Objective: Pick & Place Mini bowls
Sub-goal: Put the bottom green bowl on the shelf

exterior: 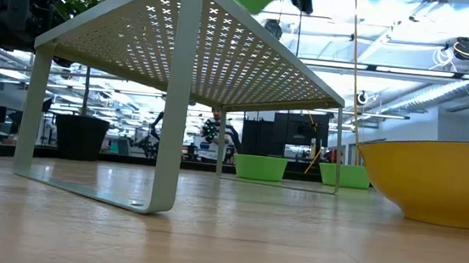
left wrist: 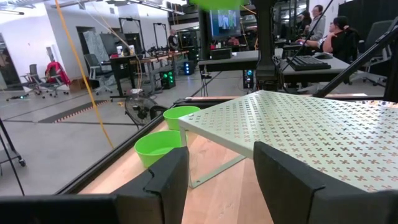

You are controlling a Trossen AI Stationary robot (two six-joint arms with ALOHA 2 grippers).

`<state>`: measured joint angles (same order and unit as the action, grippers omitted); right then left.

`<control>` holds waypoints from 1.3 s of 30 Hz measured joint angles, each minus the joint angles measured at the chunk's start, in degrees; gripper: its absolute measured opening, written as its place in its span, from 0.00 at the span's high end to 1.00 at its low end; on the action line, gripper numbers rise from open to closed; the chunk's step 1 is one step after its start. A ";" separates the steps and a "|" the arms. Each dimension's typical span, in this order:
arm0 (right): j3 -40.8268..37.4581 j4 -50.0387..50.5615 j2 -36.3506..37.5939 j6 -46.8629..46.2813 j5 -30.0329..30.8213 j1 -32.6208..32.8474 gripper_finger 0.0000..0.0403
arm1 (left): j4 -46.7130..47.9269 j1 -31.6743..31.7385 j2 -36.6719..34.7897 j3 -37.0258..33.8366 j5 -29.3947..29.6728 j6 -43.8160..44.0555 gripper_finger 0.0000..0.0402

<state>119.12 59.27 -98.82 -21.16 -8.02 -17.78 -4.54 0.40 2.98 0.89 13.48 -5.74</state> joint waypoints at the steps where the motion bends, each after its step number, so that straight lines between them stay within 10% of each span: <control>1: -1.33 -0.18 -0.08 -0.55 -1.20 -0.02 1.00 | 0.00 0.00 0.00 0.00 0.00 0.00 0.55; 13: -14.57 -1.12 0.10 -4.75 -8.70 -0.02 1.00 | 0.00 0.00 0.00 0.00 0.01 0.00 0.55; 39: -22.02 0.53 0.10 -4.97 -5.31 1.45 1.00 | 0.00 0.00 0.00 0.00 0.00 0.00 0.55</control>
<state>97.10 59.81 -98.72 -26.13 -13.32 -16.34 -4.54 0.40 2.98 0.89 13.47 -5.74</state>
